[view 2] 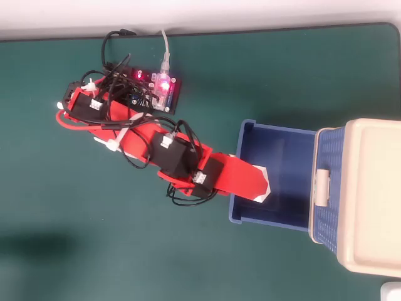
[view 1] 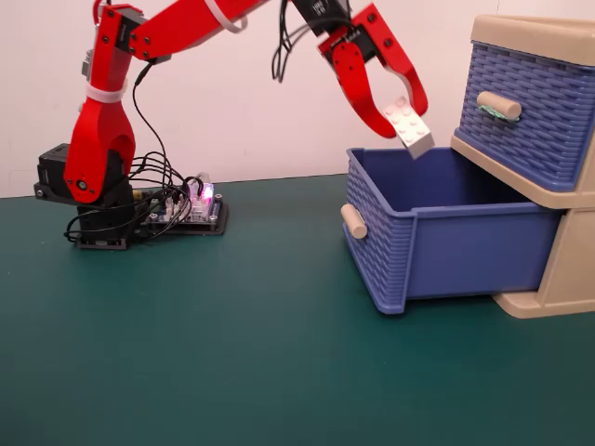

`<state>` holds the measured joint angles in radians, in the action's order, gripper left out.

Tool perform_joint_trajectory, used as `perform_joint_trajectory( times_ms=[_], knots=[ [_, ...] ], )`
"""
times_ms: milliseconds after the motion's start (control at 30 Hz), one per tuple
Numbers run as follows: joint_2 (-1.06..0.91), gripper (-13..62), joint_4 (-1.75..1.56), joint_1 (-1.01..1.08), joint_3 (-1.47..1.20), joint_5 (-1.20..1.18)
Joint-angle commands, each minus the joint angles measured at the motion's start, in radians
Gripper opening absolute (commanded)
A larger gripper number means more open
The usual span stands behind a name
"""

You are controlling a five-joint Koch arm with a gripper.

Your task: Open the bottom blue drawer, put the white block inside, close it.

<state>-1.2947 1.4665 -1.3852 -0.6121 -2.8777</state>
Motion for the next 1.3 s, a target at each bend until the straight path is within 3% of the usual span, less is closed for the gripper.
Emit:
perform_joint_trajectory(
  times_ms=[0,167,367,567,900,1267],
  knots=[
    [-0.029,31.9,-0.003,-0.029,0.038,-0.035],
    [-0.084,34.4,0.032,-0.034,0.037,-0.031],
    [-0.222,33.9,0.433,-0.023,0.008,0.118],
    [-0.201,33.9,0.425,0.064,-0.276,0.232],
    [0.091,34.0,0.184,-0.011,-0.198,0.224],
    [0.506,34.0,-0.114,-0.120,0.367,0.218]
  ],
)
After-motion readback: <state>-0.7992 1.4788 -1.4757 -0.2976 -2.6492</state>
